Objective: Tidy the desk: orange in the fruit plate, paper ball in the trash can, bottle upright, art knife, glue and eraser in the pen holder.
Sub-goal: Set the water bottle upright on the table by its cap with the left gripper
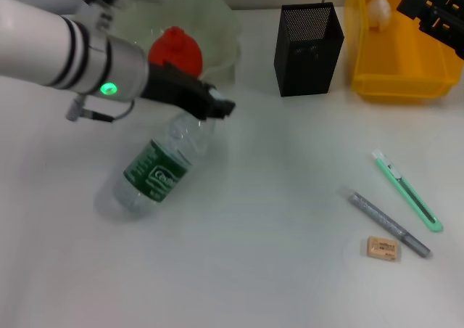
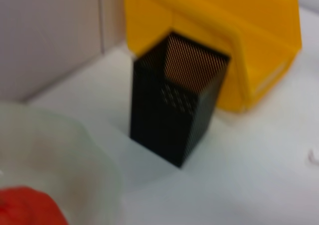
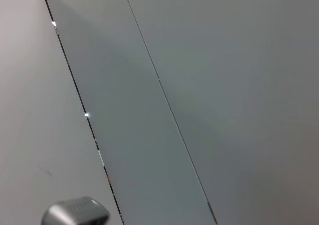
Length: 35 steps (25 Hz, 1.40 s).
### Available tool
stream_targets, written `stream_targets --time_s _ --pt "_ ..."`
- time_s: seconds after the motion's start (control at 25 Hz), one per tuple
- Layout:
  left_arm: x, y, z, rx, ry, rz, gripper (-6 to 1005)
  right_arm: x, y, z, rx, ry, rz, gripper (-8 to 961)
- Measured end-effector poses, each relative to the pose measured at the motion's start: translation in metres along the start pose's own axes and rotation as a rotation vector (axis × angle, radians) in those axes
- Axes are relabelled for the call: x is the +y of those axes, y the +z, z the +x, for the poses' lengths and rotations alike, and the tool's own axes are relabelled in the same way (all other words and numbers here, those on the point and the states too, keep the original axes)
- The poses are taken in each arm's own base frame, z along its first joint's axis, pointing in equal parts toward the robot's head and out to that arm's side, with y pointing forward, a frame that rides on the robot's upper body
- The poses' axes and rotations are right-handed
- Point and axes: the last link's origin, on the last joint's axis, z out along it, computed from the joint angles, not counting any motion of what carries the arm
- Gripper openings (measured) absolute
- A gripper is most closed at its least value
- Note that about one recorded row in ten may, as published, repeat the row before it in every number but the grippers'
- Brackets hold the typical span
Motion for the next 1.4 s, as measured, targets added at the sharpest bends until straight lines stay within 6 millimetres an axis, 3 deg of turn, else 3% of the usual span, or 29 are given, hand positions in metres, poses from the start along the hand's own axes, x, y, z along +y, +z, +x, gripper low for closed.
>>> stream_targets --time_s 0.4,0.68,1.4 --pt "-0.029 -0.039 -0.004 0.161 -0.079 0.057 432 -0.001 0.002 -0.004 0.001 -0.014 -0.005 710" --pt "-0.034 -0.055 -0.006 0.242 -0.100 0.057 433 -0.002 0.003 -0.005 0.001 -0.020 -0.004 709" --pt "-0.032 -0.059 -0.011 0.232 -0.090 0.035 432 -0.002 0.002 -0.005 0.002 -0.022 -0.001 708"
